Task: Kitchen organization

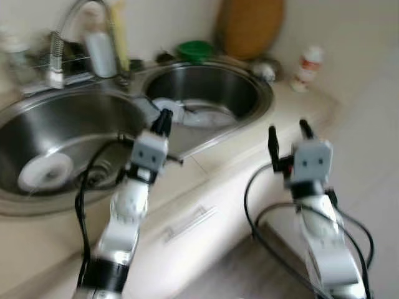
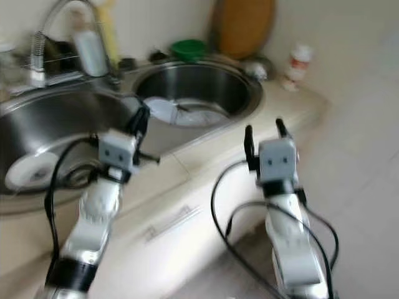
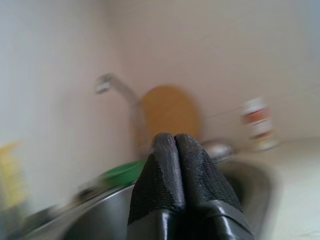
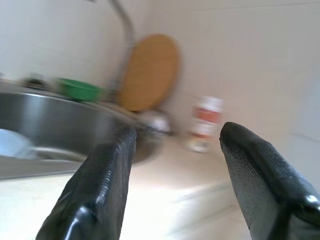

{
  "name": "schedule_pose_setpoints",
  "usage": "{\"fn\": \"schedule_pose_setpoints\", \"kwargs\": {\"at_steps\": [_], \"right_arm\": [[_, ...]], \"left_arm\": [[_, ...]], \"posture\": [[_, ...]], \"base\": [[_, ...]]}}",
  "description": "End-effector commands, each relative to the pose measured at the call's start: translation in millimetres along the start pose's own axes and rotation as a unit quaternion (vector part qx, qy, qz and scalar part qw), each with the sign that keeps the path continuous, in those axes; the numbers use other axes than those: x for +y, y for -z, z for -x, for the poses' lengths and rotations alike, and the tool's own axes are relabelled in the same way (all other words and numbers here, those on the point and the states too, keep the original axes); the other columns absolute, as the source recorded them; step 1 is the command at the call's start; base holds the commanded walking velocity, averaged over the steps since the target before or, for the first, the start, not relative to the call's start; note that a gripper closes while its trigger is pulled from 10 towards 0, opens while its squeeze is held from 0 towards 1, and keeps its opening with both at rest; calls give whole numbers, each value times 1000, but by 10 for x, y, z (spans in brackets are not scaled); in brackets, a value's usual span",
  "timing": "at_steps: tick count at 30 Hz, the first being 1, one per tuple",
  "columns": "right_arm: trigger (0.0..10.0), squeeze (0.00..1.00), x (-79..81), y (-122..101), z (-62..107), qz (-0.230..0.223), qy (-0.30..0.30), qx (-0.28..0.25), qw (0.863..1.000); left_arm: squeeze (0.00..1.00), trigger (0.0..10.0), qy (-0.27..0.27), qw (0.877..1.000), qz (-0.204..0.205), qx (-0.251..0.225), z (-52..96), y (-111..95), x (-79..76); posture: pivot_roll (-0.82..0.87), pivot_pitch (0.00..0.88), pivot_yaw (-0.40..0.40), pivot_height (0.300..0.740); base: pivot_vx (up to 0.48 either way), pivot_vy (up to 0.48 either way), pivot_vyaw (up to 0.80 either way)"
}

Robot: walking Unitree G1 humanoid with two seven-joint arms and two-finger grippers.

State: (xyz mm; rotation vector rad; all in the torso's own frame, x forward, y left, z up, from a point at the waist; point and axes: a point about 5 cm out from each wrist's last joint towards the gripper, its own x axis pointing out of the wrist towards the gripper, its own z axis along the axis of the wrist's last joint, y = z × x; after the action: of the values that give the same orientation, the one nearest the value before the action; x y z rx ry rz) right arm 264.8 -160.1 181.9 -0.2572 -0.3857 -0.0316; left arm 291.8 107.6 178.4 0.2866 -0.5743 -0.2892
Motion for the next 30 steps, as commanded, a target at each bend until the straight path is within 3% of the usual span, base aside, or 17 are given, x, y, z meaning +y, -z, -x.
{"fn": "schedule_pose_setpoints", "kwargs": {"at_steps": [1,10,13,22,30], "right_arm": [[10000,0,30,-50,-3,0,-2,-12,1000],[10000,0,30,-49,-2,1,-2,-13,1000],[10000,0,-31,25,2,26,18,9,999],[10000,0,-77,81,-10,49,35,27,998],[10000,0,-70,103,-41,58,38,35,997]], "left_arm": [[0,10000,-2,1000,-10,-2,3,-4,52],[0,10000,-2,1000,-10,-2,3,-3,51],[0,10000,22,1000,-8,13,28,47,-24],[0,10000,27,999,-7,20,40,72,-36],[0,10000,28,999,-5,23,48,77,-46]], "posture": [[-80,0,-34,740],[-80,0,-34,740],[-84,0,-29,740],[-87,0,-28,740],[-87,0,-30,740]], "base": [[0,0,-788],[0,0,-788],[0,0,-783],[0,-428,-761],[0,-472,0]]}}
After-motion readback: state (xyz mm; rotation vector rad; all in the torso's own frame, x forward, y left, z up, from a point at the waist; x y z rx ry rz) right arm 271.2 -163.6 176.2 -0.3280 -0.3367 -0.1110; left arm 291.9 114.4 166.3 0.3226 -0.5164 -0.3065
